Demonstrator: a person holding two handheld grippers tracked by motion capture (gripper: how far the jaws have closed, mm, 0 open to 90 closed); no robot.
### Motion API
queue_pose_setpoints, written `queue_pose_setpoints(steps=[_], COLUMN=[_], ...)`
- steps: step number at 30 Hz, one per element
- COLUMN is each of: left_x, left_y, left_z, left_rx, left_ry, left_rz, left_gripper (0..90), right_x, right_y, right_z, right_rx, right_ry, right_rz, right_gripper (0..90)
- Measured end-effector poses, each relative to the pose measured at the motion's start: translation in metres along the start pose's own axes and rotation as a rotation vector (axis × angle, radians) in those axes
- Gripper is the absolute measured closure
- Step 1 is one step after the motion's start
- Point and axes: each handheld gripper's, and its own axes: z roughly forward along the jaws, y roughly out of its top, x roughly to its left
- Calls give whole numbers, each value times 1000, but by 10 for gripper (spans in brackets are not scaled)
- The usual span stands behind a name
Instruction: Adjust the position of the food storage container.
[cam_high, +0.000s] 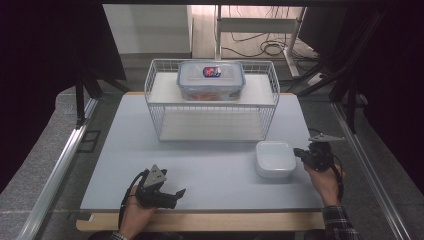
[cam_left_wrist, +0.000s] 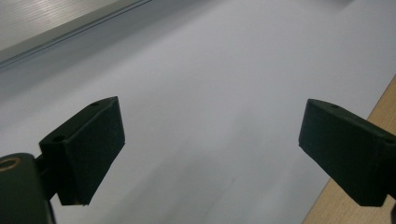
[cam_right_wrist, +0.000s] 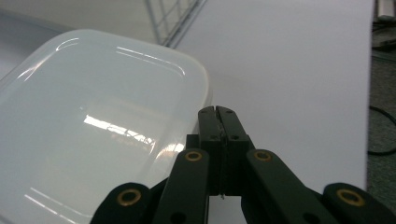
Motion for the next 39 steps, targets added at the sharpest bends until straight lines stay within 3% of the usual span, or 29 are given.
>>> queue_pose_setpoints(steps=[10,18,28,39], left_x=[0,-1,-1,-2], left_y=[0,0,0,0], left_z=[0,2,2,4], left_rx=[4,10,2,13], left_ry=[-2,-7,-26,-31], left_rz=[6,7,-12,-3], left_gripper=[68,68,68,69], right_x=[33,57,89,123], right_y=[2,5,9,12], right_z=[4,11,18,26], right_rx=[29,42,47,37], right_ry=[88,157,219,264], right_rz=[-57,-77,-137,-206], right_gripper=[894,894,894,893])
